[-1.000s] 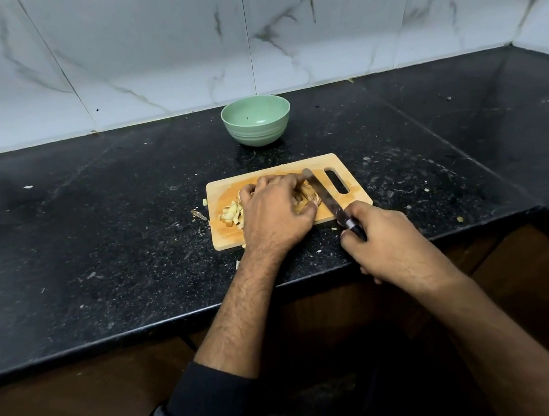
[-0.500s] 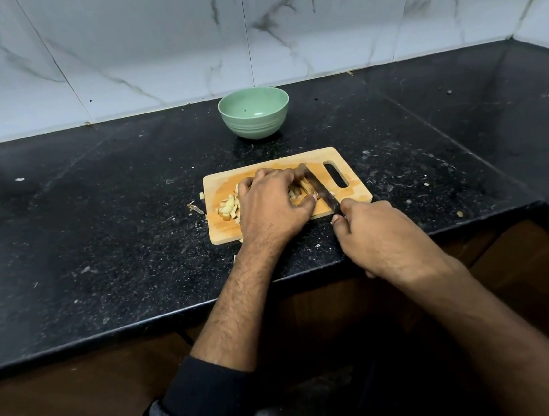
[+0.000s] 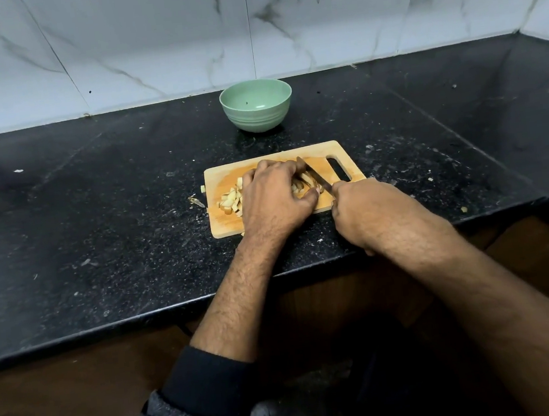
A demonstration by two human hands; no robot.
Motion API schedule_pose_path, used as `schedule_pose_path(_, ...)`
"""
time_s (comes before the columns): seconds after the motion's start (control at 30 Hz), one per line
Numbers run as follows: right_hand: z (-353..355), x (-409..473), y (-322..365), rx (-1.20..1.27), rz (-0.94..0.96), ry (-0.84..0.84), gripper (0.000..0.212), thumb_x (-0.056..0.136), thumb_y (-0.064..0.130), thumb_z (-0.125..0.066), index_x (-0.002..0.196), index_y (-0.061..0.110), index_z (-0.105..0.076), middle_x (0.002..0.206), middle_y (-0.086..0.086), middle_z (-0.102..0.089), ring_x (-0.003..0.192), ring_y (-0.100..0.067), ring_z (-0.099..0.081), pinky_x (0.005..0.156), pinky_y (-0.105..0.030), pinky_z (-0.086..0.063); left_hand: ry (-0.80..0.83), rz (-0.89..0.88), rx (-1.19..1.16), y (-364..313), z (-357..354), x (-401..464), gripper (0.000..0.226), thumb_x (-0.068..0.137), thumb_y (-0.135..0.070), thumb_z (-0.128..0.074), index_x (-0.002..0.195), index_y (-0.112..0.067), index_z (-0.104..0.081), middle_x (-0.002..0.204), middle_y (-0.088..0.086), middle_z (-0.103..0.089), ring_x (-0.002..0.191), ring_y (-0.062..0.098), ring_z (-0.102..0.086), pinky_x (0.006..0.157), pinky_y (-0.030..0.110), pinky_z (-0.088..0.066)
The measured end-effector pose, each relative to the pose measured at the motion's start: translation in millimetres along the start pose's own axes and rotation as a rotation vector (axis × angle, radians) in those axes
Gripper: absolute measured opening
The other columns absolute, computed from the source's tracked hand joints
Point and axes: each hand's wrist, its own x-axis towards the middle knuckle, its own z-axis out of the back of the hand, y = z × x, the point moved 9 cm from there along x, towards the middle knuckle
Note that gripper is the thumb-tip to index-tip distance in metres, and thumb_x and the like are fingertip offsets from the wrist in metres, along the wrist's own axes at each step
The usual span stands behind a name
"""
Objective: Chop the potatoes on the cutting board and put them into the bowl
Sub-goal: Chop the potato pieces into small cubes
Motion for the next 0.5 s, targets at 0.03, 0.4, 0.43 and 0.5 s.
schedule_pose_path(0.03, -1, 2, 1, -0.003, -0.005, 0.016, 0.039, 0.103, 0.023, -0.044, 0.141, 0.021, -0.048, 0.094, -0.008, -0.051, 0.094, -0.030, -0.069, 0.084, -0.044, -0.061, 0.000, 0.000, 0.004, 0, -1, 0, 0.050, 0.082, -0.047, -0.072, 0.128, -0.028, -0.065, 0.124, -0.011, -0.066, 0.120, 0.011, -0.049, 0.106, 0.035, -0.029)
schedule_pose_path(0.4, -2, 12, 7, 0.027, 0.020, 0.035, 0.037, 0.102, 0.015, -0.045, 0.139, 0.011, -0.049, 0.114, -0.014, -0.063, 0.087, -0.026, -0.060, 0.076, -0.040, -0.054, 0.002, -0.003, 0.017, -1, 0, 1, 0.046, 0.084, -0.045, -0.071, 0.126, -0.028, -0.064, 0.124, -0.009, -0.066, 0.120, 0.013, -0.049, 0.106, 0.037, -0.029)
schedule_pose_path(0.43, -4, 14, 7, 0.022, 0.019, 0.040, 0.035, 0.103, 0.015, -0.044, 0.137, 0.010, -0.049, 0.108, -0.014, -0.061, 0.074, -0.023, -0.054, 0.067, -0.035, -0.051, 0.003, 0.000, 0.017, -1, -1, 1, 0.047, 0.083, -0.045, -0.071, 0.127, -0.028, -0.064, 0.125, -0.010, -0.066, 0.120, 0.013, -0.049, 0.106, 0.037, -0.029)
schedule_pose_path(0.5, -5, 15, 3, -0.017, 0.033, 0.014, 0.030, 0.104, 0.016, -0.042, 0.132, 0.008, -0.051, 0.098, -0.012, -0.056, 0.062, -0.019, -0.047, 0.055, -0.030, -0.043, 0.004, 0.004, 0.022, 0, -2, 1, 0.048, 0.083, -0.045, -0.071, 0.127, -0.029, -0.064, 0.124, -0.010, -0.066, 0.120, 0.013, -0.049, 0.107, 0.037, -0.030)
